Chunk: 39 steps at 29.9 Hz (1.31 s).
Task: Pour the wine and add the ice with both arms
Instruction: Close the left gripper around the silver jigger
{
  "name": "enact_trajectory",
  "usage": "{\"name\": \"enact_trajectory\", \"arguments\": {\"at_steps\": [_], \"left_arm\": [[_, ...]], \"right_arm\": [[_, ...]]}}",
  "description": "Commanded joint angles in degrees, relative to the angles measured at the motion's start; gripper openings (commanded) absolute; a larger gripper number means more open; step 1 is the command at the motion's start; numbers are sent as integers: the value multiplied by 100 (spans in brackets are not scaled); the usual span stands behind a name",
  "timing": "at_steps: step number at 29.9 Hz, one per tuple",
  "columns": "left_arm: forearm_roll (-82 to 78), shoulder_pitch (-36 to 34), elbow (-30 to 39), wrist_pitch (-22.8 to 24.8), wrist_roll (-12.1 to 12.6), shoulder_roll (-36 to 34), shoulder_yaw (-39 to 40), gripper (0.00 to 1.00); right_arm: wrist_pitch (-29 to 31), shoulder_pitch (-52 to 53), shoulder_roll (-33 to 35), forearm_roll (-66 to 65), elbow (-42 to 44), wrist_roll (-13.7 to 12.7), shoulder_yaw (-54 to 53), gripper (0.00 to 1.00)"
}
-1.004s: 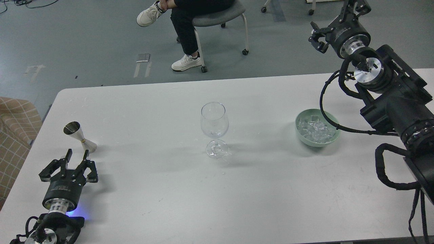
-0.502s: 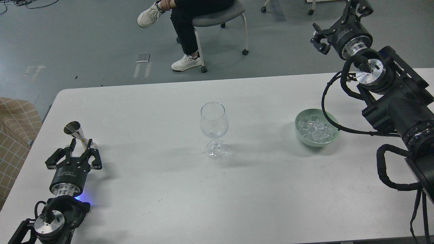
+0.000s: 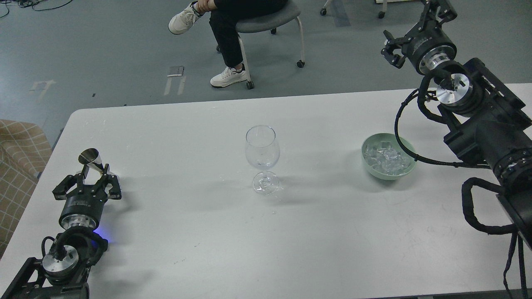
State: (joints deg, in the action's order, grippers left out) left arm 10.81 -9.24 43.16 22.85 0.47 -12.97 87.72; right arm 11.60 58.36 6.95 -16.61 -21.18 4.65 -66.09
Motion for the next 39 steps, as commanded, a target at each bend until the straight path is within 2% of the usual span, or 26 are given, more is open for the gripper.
{"name": "enact_trajectory", "arguments": {"at_steps": [1,13,31,39], "left_arm": [[0,-148,-176,17,58,-12,-1,48],[9,-421,-563,26,76,-21,-1,48],[27,-676,-563,26,67,-30,61,48],[36,-667,-563,193,59,-30,79,42]], "right_arm": [[0,0,0,0,8,0,0,100],[0,-44,0,0,8,0,0,100],[0,-61,0,0,8,0,0,100],[0,-61,0,0,8,0,0,100]]}}
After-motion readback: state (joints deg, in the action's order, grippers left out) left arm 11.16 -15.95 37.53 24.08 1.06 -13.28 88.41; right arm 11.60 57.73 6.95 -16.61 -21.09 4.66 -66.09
